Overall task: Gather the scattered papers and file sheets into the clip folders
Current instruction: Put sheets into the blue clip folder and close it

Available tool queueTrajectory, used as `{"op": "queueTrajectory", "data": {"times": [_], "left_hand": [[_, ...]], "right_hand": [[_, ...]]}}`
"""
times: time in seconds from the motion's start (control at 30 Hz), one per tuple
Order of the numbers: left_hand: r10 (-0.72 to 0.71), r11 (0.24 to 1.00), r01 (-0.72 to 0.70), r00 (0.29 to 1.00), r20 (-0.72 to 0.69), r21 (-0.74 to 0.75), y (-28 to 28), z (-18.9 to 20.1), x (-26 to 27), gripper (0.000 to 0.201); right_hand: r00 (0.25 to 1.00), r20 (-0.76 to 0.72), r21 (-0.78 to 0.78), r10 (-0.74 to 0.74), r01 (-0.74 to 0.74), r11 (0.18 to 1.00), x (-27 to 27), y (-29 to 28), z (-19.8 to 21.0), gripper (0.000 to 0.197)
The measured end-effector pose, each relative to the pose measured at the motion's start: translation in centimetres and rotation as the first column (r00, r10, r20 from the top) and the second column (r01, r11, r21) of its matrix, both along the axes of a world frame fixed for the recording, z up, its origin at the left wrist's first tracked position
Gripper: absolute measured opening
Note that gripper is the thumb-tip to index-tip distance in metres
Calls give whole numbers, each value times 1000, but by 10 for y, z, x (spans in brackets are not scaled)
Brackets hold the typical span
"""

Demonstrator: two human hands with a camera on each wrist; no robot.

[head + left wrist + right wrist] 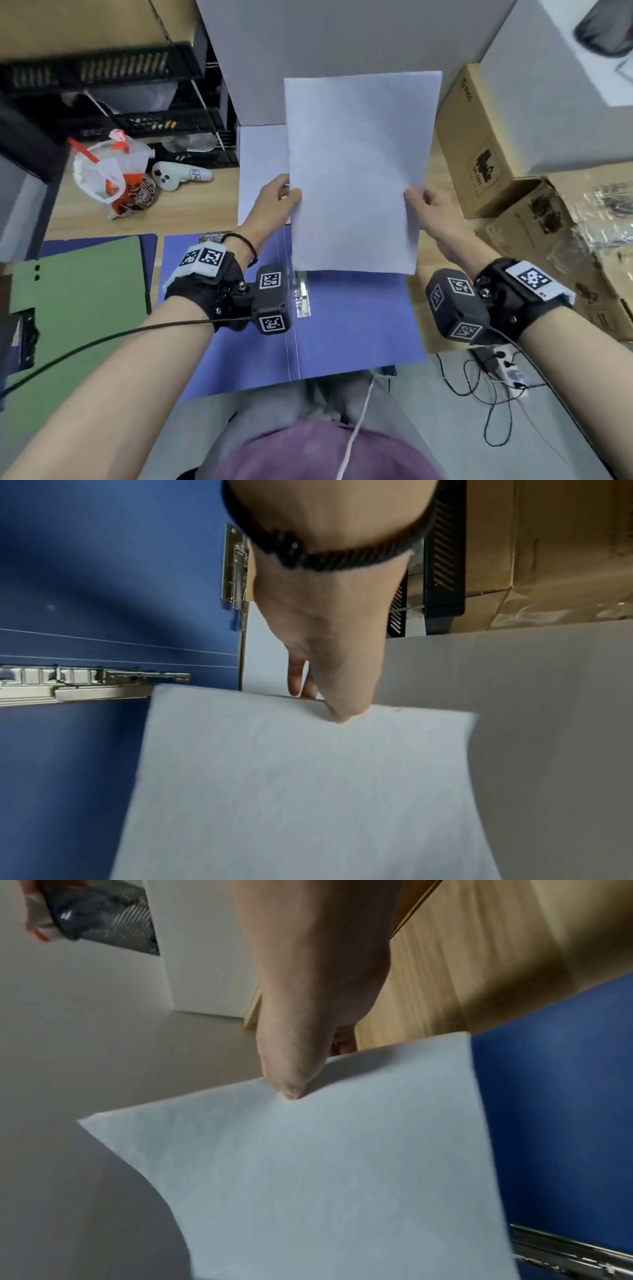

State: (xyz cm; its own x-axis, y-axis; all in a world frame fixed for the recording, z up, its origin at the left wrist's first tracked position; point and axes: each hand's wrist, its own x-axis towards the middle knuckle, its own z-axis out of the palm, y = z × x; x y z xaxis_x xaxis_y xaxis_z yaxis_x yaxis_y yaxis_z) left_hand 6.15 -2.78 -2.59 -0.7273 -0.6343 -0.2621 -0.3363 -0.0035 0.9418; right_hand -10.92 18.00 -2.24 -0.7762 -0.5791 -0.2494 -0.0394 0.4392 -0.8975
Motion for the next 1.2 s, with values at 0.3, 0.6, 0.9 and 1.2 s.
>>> {"op": "queueTrajectory", "data": {"times": [0.3,0.6,0.9,1.2], "left_hand": [[58,961,-169,896,441,218,8,-84,46,34],[48,938,-219,849,527,268,26,-116,51,35],[87,912,-271,862,500,309,28,-129,43,26],[113,878,-314,870,480,362,24,-111,51,29]], "right_hand": [[956,289,245,46,-120,962,4,71,-80,29],[926,367,287,86,-200,937,22,65,-136,35],[913,393,290,108,-235,928,14,66,-138,38],[926,346,337,153,-275,900,29,56,-129,40]]}}
